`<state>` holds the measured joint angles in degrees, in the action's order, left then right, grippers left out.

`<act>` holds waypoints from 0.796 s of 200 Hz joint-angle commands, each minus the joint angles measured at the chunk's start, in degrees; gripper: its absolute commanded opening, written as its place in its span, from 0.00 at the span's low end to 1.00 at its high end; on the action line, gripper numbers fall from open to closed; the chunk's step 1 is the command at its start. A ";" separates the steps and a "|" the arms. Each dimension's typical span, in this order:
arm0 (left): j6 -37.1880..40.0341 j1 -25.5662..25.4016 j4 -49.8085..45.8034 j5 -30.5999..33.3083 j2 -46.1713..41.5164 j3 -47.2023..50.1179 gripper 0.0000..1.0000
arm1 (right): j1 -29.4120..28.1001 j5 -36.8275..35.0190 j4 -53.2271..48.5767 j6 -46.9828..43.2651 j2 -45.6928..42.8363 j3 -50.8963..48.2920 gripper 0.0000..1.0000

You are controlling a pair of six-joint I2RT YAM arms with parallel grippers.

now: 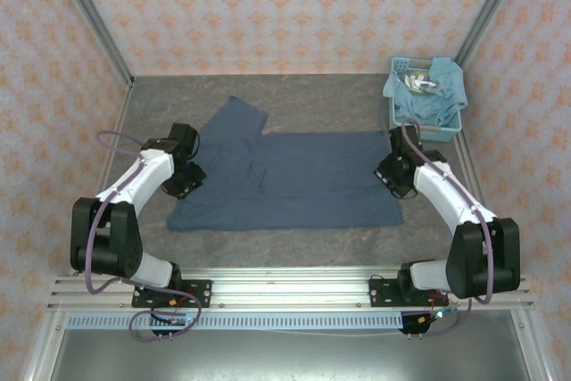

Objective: Fold and stack the t-shirts

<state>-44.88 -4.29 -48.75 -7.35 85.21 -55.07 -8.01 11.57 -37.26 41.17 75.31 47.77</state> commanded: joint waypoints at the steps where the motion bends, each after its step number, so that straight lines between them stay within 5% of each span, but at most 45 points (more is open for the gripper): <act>1: -3.86 -1.14 0.89 -3.81 4.16 1.49 0.17 | -1.96 2.75 1.19 3.62 0.03 -3.70 0.14; 72: -8.82 2.70 1.38 1.07 6.14 8.40 0.15 | -3.60 3.63 -1.69 6.69 7.72 -8.20 0.15; 159: -7.54 9.04 -3.04 5.46 -3.09 14.63 0.16 | -12.32 5.83 -5.93 16.01 0.49 -15.47 0.16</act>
<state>-52.60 2.50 -47.46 -6.98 84.49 -43.59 -18.17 17.63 -37.23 52.95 76.18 35.81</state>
